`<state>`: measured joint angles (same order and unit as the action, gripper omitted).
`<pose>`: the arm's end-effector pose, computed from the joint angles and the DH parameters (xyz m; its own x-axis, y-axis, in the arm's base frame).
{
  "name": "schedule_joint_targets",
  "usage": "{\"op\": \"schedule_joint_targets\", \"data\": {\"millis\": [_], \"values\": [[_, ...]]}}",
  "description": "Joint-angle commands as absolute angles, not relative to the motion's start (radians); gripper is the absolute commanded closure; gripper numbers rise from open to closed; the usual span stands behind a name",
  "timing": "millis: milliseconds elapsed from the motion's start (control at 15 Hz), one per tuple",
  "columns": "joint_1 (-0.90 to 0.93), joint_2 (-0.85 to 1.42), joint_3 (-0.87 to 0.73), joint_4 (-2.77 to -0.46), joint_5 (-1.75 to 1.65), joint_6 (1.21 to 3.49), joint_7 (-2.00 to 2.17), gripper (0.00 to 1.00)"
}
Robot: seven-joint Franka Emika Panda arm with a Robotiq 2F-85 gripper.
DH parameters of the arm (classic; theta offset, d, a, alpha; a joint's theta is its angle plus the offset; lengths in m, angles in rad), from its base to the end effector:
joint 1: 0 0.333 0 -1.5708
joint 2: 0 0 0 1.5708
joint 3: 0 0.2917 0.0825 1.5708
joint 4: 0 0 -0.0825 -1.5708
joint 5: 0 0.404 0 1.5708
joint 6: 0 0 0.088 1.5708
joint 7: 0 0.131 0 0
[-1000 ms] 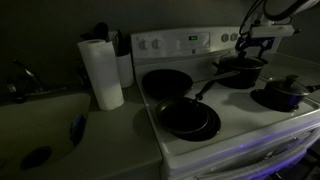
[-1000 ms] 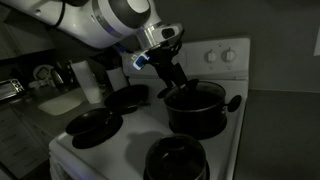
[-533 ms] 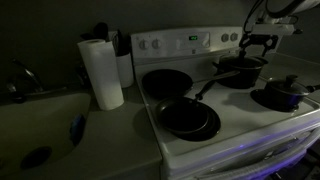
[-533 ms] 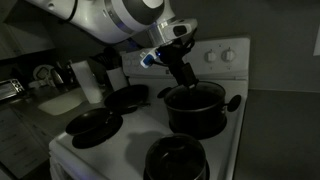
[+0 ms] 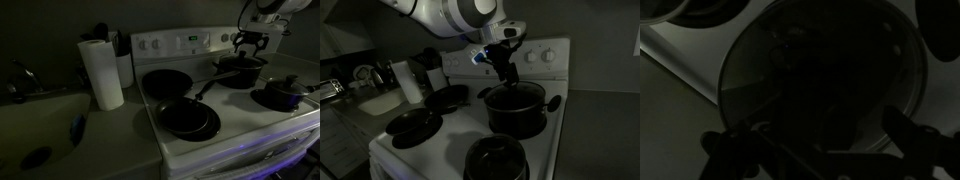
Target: Take the lid from the pot on the right back stove plate and put it on the stove
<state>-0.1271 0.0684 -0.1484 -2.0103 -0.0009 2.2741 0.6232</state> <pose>0.5844 -0.1645 0.3830 0.6087 -0.7761 0.1646 -0.7716 -0.6274 -0.1049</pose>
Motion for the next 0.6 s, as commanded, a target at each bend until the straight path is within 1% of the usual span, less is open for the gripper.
{"op": "schedule_joint_targets", "data": {"millis": [0,533], "values": [[-0.136,0.133,-0.157,-1.911,0.016,2.223,0.586,0.00],[-0.140,0.201,-0.168,-1.882,0.100,2.196,0.563,0.00]]}}
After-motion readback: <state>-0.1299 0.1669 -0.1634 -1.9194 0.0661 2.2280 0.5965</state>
